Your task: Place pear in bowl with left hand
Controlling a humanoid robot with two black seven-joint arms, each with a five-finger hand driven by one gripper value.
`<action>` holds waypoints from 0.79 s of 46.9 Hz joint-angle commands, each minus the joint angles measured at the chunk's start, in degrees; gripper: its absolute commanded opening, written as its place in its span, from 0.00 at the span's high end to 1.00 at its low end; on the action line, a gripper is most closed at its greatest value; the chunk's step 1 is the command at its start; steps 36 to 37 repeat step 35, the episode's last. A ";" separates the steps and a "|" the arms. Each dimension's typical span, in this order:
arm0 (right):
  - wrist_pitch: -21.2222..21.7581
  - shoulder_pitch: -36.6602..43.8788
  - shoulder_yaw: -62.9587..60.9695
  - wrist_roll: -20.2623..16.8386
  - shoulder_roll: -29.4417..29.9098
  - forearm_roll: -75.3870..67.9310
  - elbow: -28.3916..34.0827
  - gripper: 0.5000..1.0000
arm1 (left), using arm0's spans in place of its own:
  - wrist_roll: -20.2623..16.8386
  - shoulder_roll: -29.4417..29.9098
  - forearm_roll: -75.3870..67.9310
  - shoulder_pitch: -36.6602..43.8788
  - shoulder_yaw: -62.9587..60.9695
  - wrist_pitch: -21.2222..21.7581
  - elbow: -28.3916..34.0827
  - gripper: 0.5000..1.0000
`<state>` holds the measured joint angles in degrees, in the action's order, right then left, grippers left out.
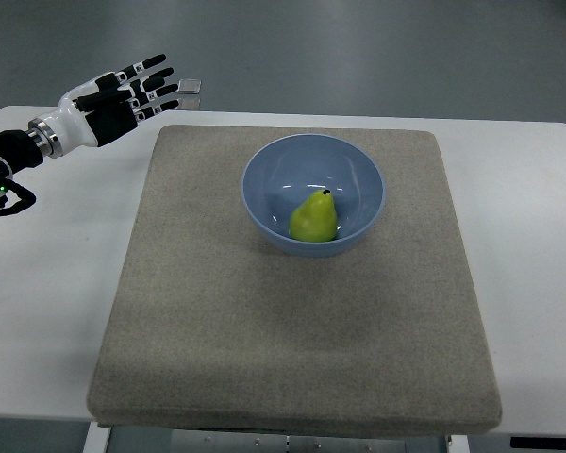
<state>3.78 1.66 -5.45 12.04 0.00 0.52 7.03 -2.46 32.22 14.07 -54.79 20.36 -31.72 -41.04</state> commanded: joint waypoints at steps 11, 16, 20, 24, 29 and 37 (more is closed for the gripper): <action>0.44 0.01 -0.09 0.00 0.00 -0.17 0.44 0.15 | 0.09 0.38 -0.18 0.12 -0.06 -0.09 -0.36 0.00; 0.62 0.09 -0.09 0.00 0.00 -0.26 0.53 0.15 | 0.44 0.47 -0.27 0.39 -0.15 -0.44 -0.45 0.01; 0.62 0.09 -0.09 0.00 0.00 -0.26 0.53 0.15 | 0.88 0.65 -0.27 0.56 -0.15 -1.41 -0.27 0.00; 0.62 0.09 0.00 0.00 0.00 -0.08 0.53 0.15 | 0.88 0.65 -0.27 1.26 -0.06 -1.94 -0.27 0.01; 0.70 0.01 0.00 0.09 0.00 0.01 0.79 0.15 | 0.88 0.74 -0.27 1.35 -0.06 -2.03 -0.27 0.00; 0.70 -0.08 0.09 0.09 0.00 0.01 0.97 0.15 | 0.88 1.00 -0.27 1.35 0.03 -2.29 -0.36 0.00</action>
